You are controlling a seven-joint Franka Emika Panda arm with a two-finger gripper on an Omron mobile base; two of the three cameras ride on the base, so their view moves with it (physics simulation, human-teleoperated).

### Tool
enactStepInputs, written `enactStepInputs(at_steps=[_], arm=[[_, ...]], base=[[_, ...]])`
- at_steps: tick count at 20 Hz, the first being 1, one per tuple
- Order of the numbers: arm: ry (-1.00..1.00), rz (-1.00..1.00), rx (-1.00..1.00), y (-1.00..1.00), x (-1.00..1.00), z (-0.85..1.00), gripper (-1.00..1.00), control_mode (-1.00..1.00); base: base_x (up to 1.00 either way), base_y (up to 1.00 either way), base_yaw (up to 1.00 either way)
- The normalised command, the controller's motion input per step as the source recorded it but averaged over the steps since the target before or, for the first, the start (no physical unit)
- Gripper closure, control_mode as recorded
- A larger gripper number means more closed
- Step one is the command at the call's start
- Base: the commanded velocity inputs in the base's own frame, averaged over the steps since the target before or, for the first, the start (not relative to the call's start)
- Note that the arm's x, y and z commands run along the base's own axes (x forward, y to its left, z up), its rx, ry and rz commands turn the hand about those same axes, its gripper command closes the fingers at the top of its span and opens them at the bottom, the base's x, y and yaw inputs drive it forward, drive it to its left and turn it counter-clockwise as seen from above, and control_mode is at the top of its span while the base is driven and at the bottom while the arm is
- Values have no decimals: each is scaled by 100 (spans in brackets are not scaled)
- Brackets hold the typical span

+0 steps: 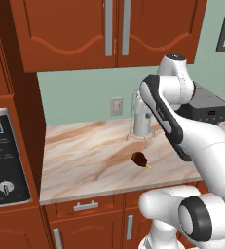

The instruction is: Retrieve the tupperware from the cabinet, then place the raw meat into the tupperware to avoid contamination.

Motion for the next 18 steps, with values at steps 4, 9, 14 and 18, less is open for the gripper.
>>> enactStepInputs(at_steps=[4,9,14,18], arm=[[-2,0,0,1,-12,0,-100,-100],[-15,1,0,5,-17,26,-100,-100],[-20,2,0,9,-20,34,-100,-100],[-20,1,0,9,-17,36,-100,-100]], base=[[0,0,0],[0,0,0],[0,0,0],[0,0,0]])
